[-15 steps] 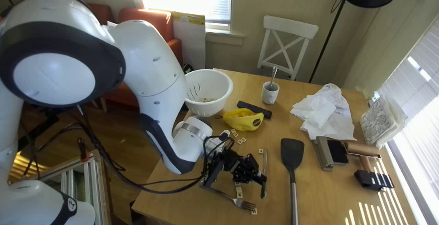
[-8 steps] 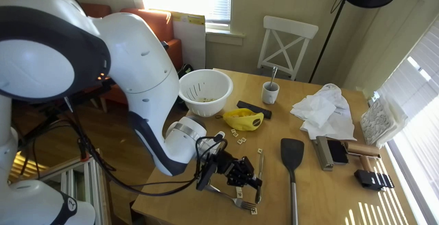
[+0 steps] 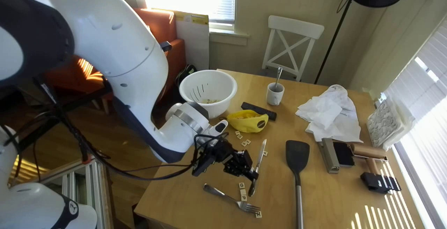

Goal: Move the knife on the table

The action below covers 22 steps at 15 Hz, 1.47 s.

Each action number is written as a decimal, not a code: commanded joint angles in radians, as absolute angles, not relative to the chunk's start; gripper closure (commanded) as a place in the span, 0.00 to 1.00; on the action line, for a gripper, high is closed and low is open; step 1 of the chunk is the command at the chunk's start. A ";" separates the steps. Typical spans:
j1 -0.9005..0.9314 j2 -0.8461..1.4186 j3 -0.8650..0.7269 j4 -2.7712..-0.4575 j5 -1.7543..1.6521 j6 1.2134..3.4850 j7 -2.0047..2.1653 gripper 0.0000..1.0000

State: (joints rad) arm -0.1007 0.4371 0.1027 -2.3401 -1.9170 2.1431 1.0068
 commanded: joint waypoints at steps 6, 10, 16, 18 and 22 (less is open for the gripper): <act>-0.071 0.251 0.129 -2.405 -1.455 2.463 1.006 0.96; -0.025 0.214 0.118 -2.451 -1.294 2.526 1.113 0.96; 0.001 0.268 0.082 -2.405 -1.347 2.509 1.067 0.84; -0.014 0.285 0.082 -2.386 -1.237 2.492 1.014 0.96; -0.119 0.314 0.100 -2.361 -0.932 2.516 0.840 0.96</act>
State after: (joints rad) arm -0.0592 0.2870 0.0951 -2.3946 -1.1084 2.5034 0.9585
